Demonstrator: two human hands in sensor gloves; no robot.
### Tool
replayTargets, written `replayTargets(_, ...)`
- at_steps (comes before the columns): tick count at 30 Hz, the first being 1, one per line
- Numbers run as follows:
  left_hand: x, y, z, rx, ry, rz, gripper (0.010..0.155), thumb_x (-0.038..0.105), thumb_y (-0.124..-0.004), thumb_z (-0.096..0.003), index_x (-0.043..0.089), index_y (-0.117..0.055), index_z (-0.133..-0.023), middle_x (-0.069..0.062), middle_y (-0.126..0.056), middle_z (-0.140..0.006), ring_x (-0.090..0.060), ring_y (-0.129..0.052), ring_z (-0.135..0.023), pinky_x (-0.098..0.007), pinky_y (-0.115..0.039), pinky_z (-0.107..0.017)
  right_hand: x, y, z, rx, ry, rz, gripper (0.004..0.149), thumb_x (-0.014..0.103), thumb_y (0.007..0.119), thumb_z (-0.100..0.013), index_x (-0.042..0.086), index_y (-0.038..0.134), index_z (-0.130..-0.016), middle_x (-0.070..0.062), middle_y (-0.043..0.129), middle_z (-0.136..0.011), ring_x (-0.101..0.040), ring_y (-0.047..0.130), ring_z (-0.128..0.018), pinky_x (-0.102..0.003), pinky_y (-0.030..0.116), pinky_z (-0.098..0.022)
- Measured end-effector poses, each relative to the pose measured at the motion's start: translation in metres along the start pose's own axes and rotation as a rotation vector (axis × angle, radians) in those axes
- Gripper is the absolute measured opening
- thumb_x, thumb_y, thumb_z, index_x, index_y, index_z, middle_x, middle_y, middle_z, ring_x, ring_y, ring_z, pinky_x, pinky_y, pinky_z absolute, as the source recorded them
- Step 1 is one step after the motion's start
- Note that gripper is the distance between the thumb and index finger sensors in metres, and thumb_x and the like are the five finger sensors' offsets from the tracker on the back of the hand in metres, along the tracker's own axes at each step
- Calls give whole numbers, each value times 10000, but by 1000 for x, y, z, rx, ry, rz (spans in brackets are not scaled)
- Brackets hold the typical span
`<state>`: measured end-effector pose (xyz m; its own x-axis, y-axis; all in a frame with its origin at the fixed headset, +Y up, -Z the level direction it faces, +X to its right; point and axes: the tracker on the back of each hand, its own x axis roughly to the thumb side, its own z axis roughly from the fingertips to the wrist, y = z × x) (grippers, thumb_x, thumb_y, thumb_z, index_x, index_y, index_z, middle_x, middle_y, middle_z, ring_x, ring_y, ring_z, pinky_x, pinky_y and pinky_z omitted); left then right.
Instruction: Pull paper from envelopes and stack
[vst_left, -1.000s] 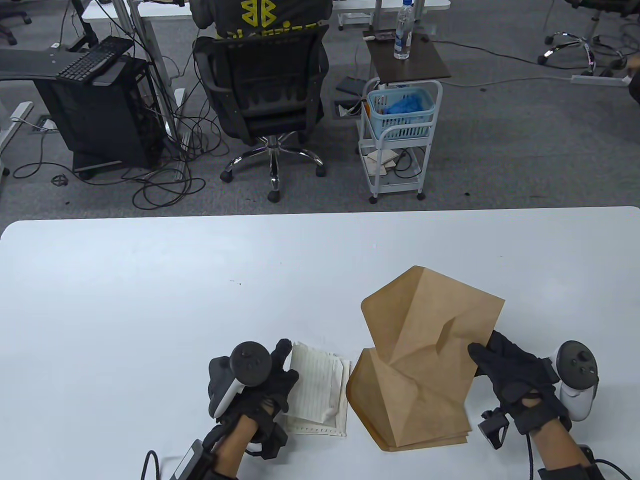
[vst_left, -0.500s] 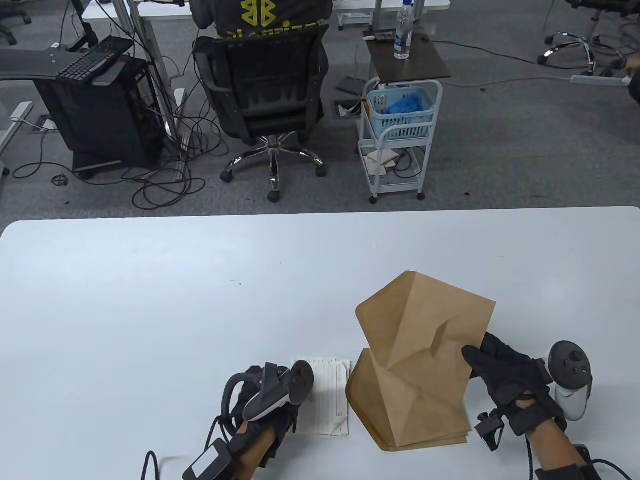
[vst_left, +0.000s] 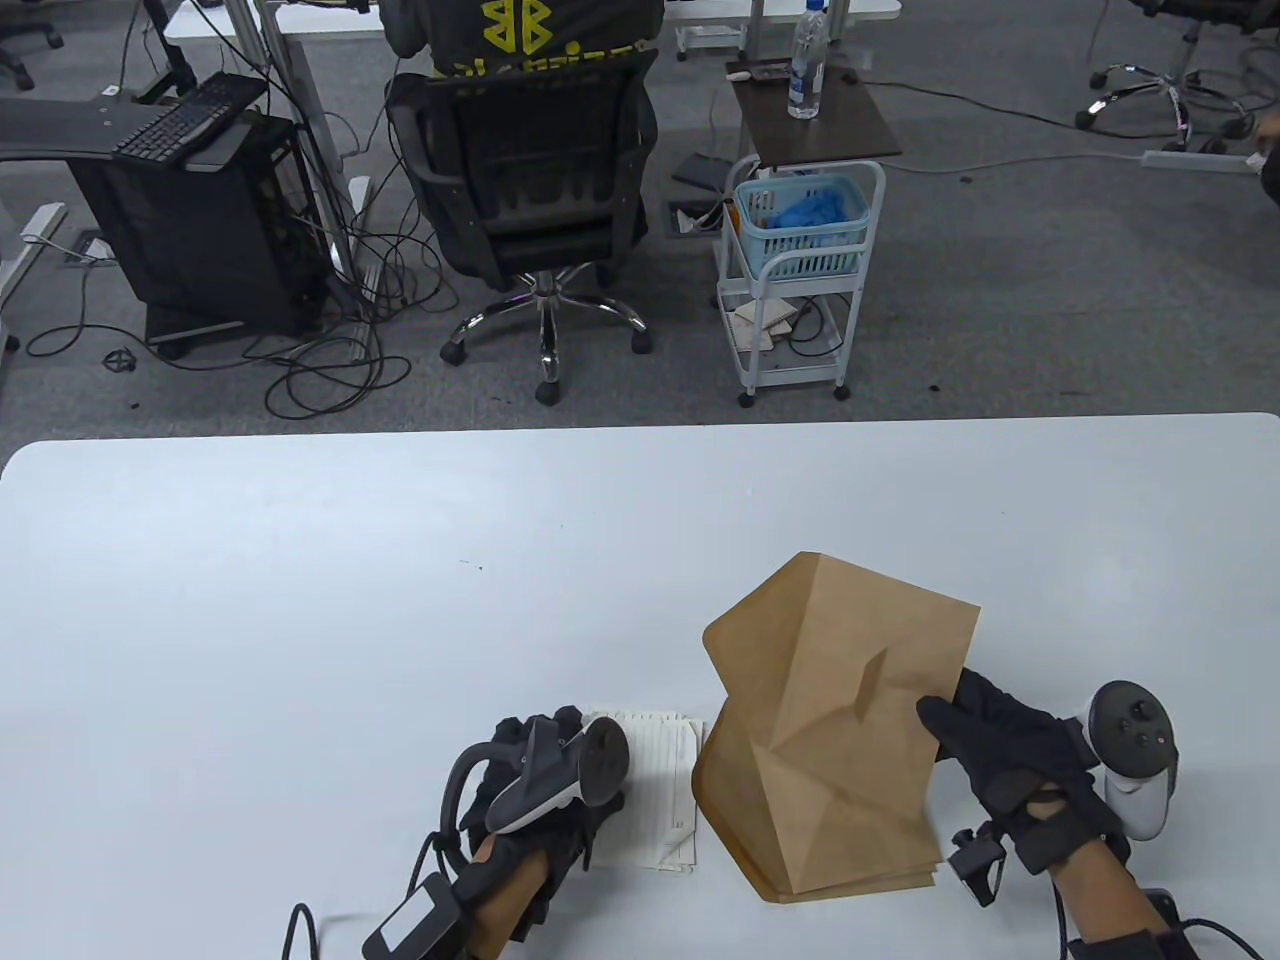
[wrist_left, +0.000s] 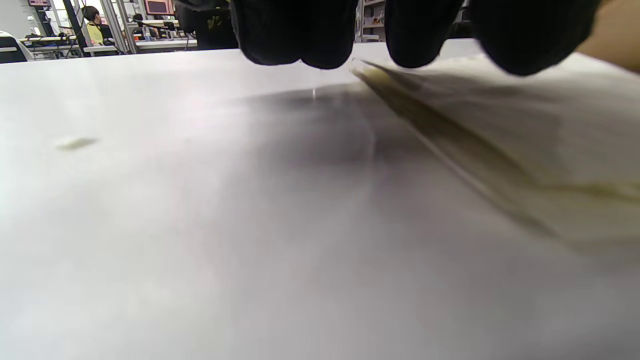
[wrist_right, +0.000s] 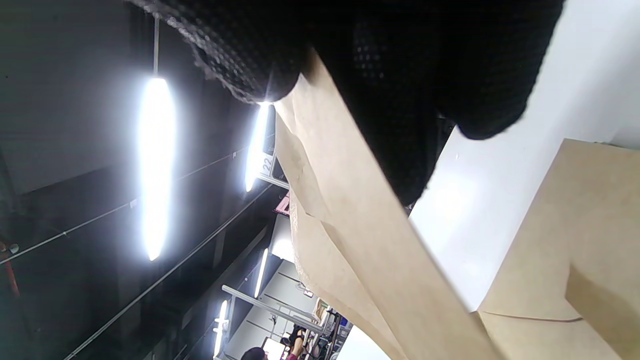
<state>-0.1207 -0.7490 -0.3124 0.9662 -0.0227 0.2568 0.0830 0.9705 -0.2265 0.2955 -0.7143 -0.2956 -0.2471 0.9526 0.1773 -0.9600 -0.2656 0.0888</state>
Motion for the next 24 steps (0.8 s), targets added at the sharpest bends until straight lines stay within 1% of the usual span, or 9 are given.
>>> replayTargets(2,-5,11,4,51,-17,20,694,544,-748,-465,402,-497,-1097,-122,-419,-1190,-433,-489,-1101,-645,-303,-791,0,-1,0,0,2,-6,485,269,806,-498,66,751,-935,-136,987,-720,-229,1105,-437,-447,869,-429)
replayTargets(4,-11,24,11,142,-17,29,741,563,-731,-463,412,-408,-1113,-110,-341,-1206,-440,-387,-1132,-647,-245,-797,1,-1,0,1,4,-12,487,268,806,-498,64,748,-937,-137,989,-716,-227,1104,-434,-447,869,-428)
replayTargets(7,-22,38,22,285,-22,26,784,598,-711,-459,425,-327,-1120,-91,-234,-1218,-442,-264,-1153,-650,-165,-794,1,-2,0,3,9,-18,490,267,807,-498,63,746,-938,-136,991,-710,-224,1103,-427,-447,868,-428)
replayTargets(10,-31,44,32,379,-4,10,794,615,-700,-459,433,-299,-1121,-84,-177,-1219,-442,-189,-1156,-647,-120,-788,0,-2,-1,13,21,-21,494,267,807,-498,58,742,-941,-134,992,-704,-222,1102,-420,-448,869,-426)
replayTargets(12,-36,44,36,430,5,-6,796,622,-694,-459,432,-297,-1122,-86,-170,-1218,-441,-181,-1156,-648,-119,-786,0,-2,-1,19,25,-20,497,267,808,-497,57,740,-942,-133,995,-698,-218,1101,-416,-448,869,-426)
replayTargets(14,-38,39,37,445,14,-17,788,621,-693,-461,427,-314,-1124,-89,-192,-1220,-440,-205,-1157,-649,-132,-787,-1,-1,-2,29,31,-19,499,268,810,-496,58,739,-943,-132,996,-693,-216,1100,-410,-448,868,-425)
replayTargets(19,-39,16,32,388,25,-49,783,620,-691,-460,426,-324,-1123,-93,-206,-1218,-435,-224,-1157,-647,-139,-788,-3,1,-3,54,54,-16,517,270,816,-494,50,724,-953,-120,1001,-672,-200,1094,-383,-445,869,-422)
replayTargets(22,-37,8,32,358,25,-62,780,618,-691,-458,426,-327,-1121,-93,-213,-1216,-433,-233,-1155,-645,-145,-788,-4,2,-4,61,69,-2,535,269,820,-491,46,706,-964,-116,1001,-664,-191,1090,-366,-443,870,-418)
replayTargets(24,-35,7,33,358,23,-64,777,619,-690,-457,423,-337,-1121,-97,-221,-1216,-432,-240,-1155,-644,-149,-790,-5,3,-5,65,79,3,549,267,822,-490,43,689,-973,-114,998,-664,-186,1087,-361,-441,870,-417)
